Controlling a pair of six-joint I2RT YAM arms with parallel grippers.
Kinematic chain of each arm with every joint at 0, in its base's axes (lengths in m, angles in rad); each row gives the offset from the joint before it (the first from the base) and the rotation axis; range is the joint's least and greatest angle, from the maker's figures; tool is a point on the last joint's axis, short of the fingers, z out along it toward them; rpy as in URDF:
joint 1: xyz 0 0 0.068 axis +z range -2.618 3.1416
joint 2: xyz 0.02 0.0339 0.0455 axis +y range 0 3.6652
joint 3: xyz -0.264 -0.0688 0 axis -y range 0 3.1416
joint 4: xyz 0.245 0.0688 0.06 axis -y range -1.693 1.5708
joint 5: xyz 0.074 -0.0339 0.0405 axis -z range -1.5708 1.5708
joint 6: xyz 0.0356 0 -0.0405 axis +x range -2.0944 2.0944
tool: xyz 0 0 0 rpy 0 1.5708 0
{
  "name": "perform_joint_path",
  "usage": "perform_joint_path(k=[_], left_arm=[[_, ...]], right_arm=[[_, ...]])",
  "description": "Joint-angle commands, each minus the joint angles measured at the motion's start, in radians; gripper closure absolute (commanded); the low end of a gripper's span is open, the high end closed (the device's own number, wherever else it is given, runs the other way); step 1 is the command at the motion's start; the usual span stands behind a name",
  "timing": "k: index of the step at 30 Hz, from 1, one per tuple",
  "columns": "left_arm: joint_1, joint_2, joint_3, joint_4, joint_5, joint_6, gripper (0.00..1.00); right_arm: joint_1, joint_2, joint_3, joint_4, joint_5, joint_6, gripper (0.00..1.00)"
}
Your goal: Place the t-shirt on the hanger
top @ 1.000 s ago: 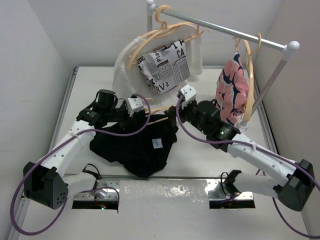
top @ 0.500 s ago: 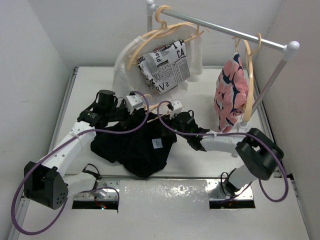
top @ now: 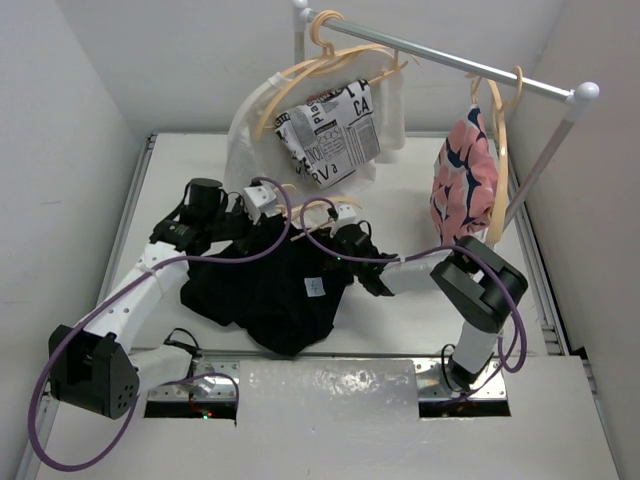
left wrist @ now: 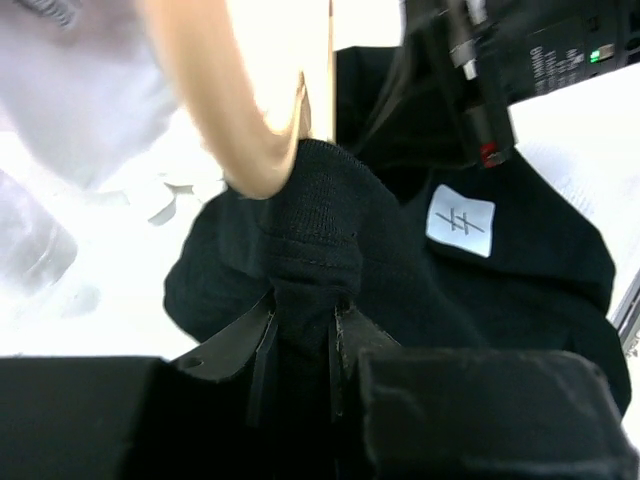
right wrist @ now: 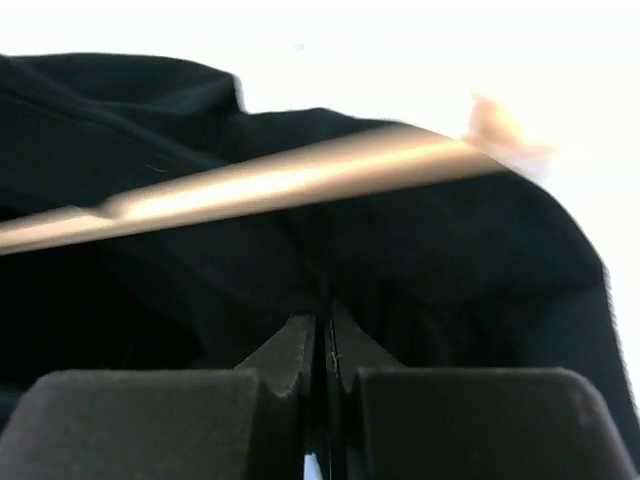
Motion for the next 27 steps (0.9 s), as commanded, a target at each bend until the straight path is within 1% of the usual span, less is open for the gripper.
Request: perform_joint_path(k=[1, 2, 3, 5, 6, 8, 12, 14, 16, 18, 22, 23, 24, 25, 27], left_arm=[[0.067, -0.048, 0.017, 0.031, 0.062, 0.02, 1.0], [0.104, -0.055, 0.017, 0.013, 0.065, 0.046, 1.0], [0.122, -0.067, 0.014, -0.007, 0.074, 0.071, 1.0], [0.179, -0.082, -0.003, -0.061, 0.096, 0.138, 1.0], [0.195, -0.099, -0.008, -0.086, 0.134, 0.164, 1.0], [0.216, -0.108, -0.011, -0.153, 0.153, 0.235, 1.0], [0.224, -0.124, -0.011, -0.221, 0.15, 0.291, 1.0], [0.224, -0.13, -0.018, -0.259, 0.139, 0.342, 1.0], [0.225, -0.134, -0.023, -0.307, 0.124, 0.405, 1.0], [0.225, -0.144, -0.028, -0.327, 0.113, 0.434, 1.0], [0.225, -0.156, -0.025, -0.366, 0.065, 0.485, 1.0], [0.225, -0.163, -0.021, -0.368, 0.03, 0.491, 1.0], [0.225, -0.167, -0.021, -0.37, 0.012, 0.509, 1.0], [0.225, -0.168, -0.018, -0.379, -0.001, 0.523, 1.0], [0.225, -0.167, -0.014, -0.402, -0.004, 0.563, 1.0]], right_arm=[[-0.036, -0.047, -0.086, 0.006, 0.111, 0.085, 1.0], [-0.056, -0.064, -0.119, 0.02, 0.114, 0.124, 1.0], [-0.112, -0.082, -0.149, 0.031, 0.107, 0.141, 1.0], [-0.174, -0.128, -0.203, 0.043, 0.061, 0.158, 1.0], [-0.221, -0.142, -0.214, 0.046, 0.045, 0.155, 1.0], [-0.255, -0.165, -0.222, 0.036, 0.018, 0.138, 1.0], [-0.335, -0.19, -0.24, 0.046, -0.008, 0.158, 1.0], [-0.356, -0.205, -0.263, 0.06, -0.004, 0.164, 1.0], [-0.373, -0.225, -0.257, 0.033, 0.011, 0.146, 1.0], [-0.372, -0.236, -0.231, -0.024, 0.027, 0.103, 1.0], [-0.373, -0.256, -0.226, -0.062, 0.068, 0.054, 1.0], [-0.369, -0.26, -0.217, -0.091, 0.1, -0.013, 1.0], [-0.367, -0.263, -0.187, -0.166, 0.128, -0.046, 1.0], [-0.364, -0.26, -0.171, -0.191, 0.155, -0.106, 1.0], [-0.349, -0.254, -0.13, -0.249, 0.176, -0.161, 1.0]])
